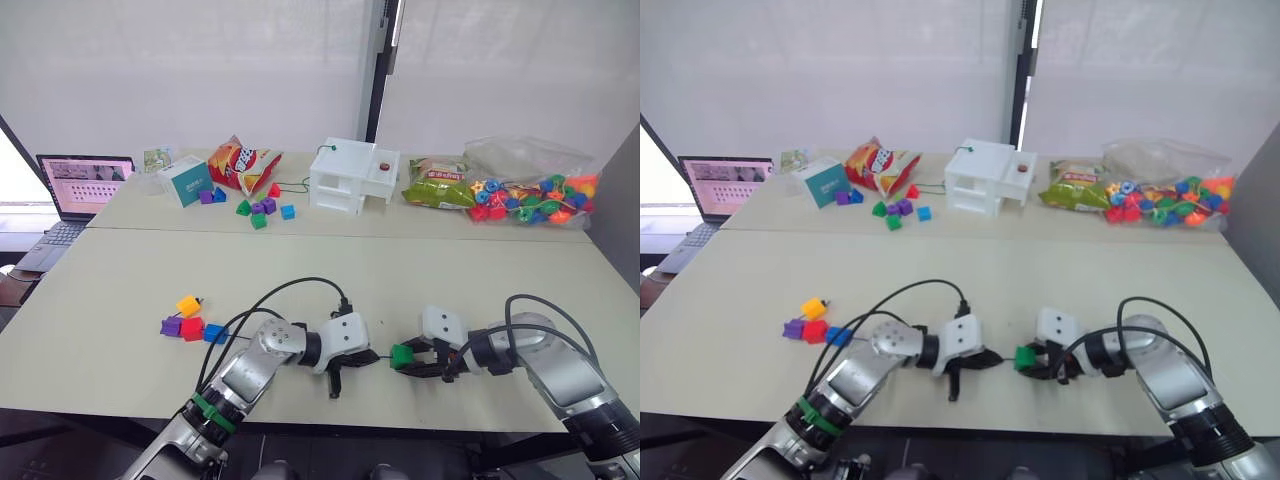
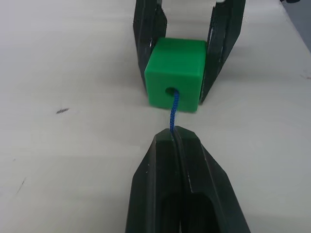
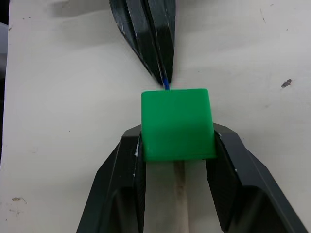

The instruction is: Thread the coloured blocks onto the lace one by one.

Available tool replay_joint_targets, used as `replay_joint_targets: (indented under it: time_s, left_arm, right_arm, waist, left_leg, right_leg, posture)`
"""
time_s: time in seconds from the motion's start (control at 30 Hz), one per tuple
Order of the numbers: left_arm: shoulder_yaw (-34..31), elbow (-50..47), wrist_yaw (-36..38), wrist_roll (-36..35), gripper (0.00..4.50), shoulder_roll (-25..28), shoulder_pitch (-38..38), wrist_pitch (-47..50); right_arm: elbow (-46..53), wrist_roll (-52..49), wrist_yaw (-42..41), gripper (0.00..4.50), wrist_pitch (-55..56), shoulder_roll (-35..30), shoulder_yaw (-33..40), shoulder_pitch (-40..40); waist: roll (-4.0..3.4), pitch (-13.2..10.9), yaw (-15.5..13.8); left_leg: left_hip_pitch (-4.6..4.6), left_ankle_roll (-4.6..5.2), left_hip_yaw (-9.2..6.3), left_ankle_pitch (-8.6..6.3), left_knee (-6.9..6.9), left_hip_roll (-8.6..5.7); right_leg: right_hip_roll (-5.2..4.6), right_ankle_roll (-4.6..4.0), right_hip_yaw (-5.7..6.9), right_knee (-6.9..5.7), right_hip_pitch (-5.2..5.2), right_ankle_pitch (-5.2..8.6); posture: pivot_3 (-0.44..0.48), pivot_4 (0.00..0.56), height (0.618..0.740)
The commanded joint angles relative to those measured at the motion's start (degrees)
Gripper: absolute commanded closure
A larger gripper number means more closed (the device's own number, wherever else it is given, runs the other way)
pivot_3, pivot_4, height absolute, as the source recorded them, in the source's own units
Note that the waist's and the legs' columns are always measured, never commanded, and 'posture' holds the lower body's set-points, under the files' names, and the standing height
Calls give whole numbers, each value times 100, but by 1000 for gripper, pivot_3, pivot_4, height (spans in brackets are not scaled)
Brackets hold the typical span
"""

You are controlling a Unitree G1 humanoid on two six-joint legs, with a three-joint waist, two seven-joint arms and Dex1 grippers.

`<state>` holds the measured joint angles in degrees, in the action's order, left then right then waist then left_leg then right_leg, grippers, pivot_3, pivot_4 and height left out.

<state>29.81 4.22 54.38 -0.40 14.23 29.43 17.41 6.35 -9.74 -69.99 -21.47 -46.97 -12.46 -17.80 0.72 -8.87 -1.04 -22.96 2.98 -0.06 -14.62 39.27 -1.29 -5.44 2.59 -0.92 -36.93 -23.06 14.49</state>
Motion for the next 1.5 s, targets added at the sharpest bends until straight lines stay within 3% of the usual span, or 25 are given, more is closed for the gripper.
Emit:
replay_joint_targets:
  time_s: [0.03,0.3,0.6,0.63,0.77,0.8,0.87,1.1,1.43,1.5]
  left_arm:
    - [39,34,-49,24,4500,-167,150,-121]
    - [-75,-264,106,-109,4500,-46,79,144]
    - [-302,-991,444,-589,1744,325,81,781]
    - [-314,-1009,422,-595,1356,338,97,788]
    - [-234,-861,263,-454,75,261,156,691]
    - [-163,-767,264,-429,0,202,185,655]
    - [-68,-549,220,-376,0,48,252,566]
    - [289,406,110,-95,0,-505,524,55]
    - [228,627,224,-72,3218,-585,566,-193]
    - [222,649,234,-57,3296,-582,572,-215]
  right_arm:
    - [116,40,-41,3309,-5,30,-148,-7]
    - [86,49,-56,3309,-13,61,-184,-68]
    - [226,-111,39,3309,-133,98,-15,-62]
    - [229,-115,87,2236,-117,102,34,-72]
    - [400,-240,82,930,-247,28,190,-36]
    - [490,-278,98,563,-302,-15,272,4]
    - [634,-317,126,14,-355,-115,410,104]
    - [587,-391,103,14,-137,-585,879,665]
    - [359,-361,185,0,230,-489,973,924]
    - [312,-357,197,0,277,-460,977,924]
  waist:
    - [0,0,26]
    - [0,0,35]
    - [0,0,39]
    - [0,0,39]
    - [0,0,27]
    - [0,0,16]
    - [0,0,3]
    - [0,-1,-32]
    - [2,-1,32]
    - [1,-1,20]
  left_leg:
    - [-1,0,1,0,0,1]
    - [0,1,1,0,0,4]
    - [-2,1,0,0,0,5]
    - [-4,0,1,0,0,4]
    - [-6,0,0,0,0,3]
    - [-7,0,0,0,0,1]
    - [-10,1,-2,0,1,-1]
    - [-18,1,-2,-1,4,-2]
    - [-20,5,1,-3,9,2]
    - [-20,5,1,-3,11,0]
  right_leg:
    - [1,0,-1,1,-1,0]
    - [4,0,-1,0,-2,0]
    - [3,0,-3,-2,-6,0]
    - [3,0,-3,-2,-7,0]
    - [2,0,-2,-2,-8,0]
    - [1,0,-2,-2,-9,0]
    - [-1,1,0,-1,-9,0]
    - [0,3,2,3,-11,-2]
    - [2,6,-2,6,-11,-3]
    - [1,7,-2,6,-11,-4]
  posture:
    - [0,150,740]
    - [0,150,740]
    - [0,150,740]
    - [0,150,740]
    - [0,150,740]
    - [0,150,740]
    - [0,150,740]
    - [0,150,740]
    - [0,150,740]
    - [0,150,740]
